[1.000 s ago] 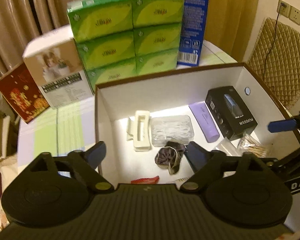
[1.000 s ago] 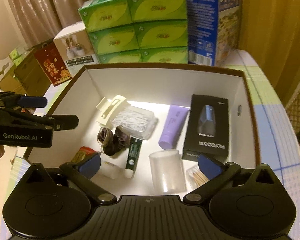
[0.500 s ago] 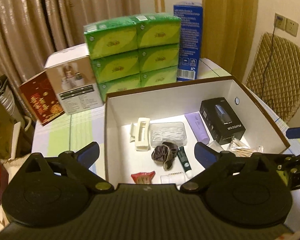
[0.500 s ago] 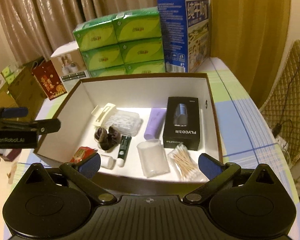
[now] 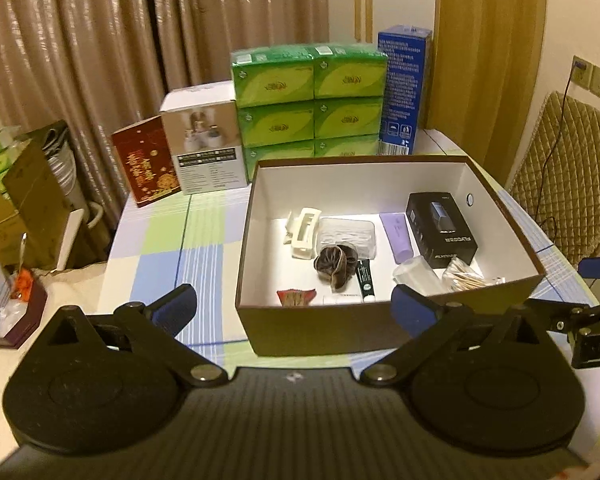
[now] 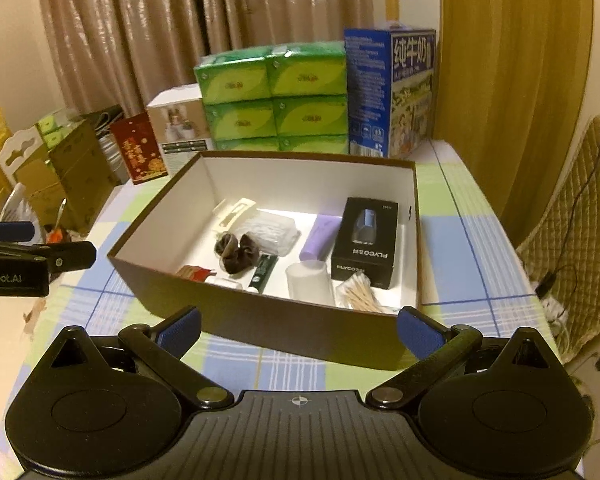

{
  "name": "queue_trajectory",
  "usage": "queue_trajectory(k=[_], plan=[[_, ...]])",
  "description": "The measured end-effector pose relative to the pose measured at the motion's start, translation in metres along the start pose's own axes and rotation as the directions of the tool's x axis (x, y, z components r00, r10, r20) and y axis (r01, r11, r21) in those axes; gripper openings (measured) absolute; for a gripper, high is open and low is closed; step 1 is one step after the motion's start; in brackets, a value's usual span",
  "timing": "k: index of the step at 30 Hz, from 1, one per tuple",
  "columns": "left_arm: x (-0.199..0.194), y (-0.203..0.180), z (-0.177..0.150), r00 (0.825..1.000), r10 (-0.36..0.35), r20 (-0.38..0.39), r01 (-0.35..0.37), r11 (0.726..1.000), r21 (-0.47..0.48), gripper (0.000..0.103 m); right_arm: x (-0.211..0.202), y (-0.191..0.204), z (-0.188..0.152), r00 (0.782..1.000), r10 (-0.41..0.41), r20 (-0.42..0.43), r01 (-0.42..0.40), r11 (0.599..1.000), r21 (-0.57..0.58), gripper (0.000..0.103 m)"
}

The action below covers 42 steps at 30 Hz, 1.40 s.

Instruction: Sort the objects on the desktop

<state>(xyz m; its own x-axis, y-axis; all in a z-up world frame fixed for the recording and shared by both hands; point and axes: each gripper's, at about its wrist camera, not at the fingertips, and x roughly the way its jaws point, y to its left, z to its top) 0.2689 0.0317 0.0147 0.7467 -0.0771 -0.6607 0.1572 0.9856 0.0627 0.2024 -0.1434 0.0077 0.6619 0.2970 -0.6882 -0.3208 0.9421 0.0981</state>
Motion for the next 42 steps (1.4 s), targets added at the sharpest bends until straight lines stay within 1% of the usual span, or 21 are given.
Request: queue_trajectory(k=[3, 7, 10, 15, 26, 42], plan=[[-0.017, -0.006, -0.008, 1.0, 0.004, 0.007, -0.004, 1.0, -0.016, 0.102, -0.013, 0.0, -0.005, 1.0, 0.0, 0.015, 0.001, 1.0, -0.005, 0.101], [-0.037, -0.016, -0.018, 0.999, 0.032, 0.021, -0.032, 0.999, -0.003, 0.102, -0.027, 0.002, -0.014, 1.0, -0.001, 0.022, 0.002, 0.999, -0.038, 0.101], [-0.049, -0.02, -0.025, 0.999, 0.028, 0.023, -0.028, 1.0, -0.014, 0.102, -0.036, 0.002, -0.022, 1.0, 0.012, 0.017, -0.011, 0.998, -0.054, 0.101], [-0.067, -0.029, -0.037, 0.999, 0.037, 0.023, -0.036, 0.999, -0.024, 0.102, -0.05, 0.0, -0.033, 1.0, 0.019, 0.014, -0.018, 0.999, -0.047, 0.101], [-0.089, -0.047, -0.066, 0.998, 0.058, -0.019, -0.059, 0.998, -0.019, 0.102, -0.072, -0.003, -0.055, 1.0, 0.026, 0.015, -0.025, 0.998, -0.051, 0.101], [-0.105, -0.062, -0.096, 0.994, 0.076, -0.074, -0.078, 0.996, -0.033, 0.102, -0.087, -0.006, -0.082, 0.999, 0.05, -0.016, -0.051, 0.996, -0.067, 0.101]])
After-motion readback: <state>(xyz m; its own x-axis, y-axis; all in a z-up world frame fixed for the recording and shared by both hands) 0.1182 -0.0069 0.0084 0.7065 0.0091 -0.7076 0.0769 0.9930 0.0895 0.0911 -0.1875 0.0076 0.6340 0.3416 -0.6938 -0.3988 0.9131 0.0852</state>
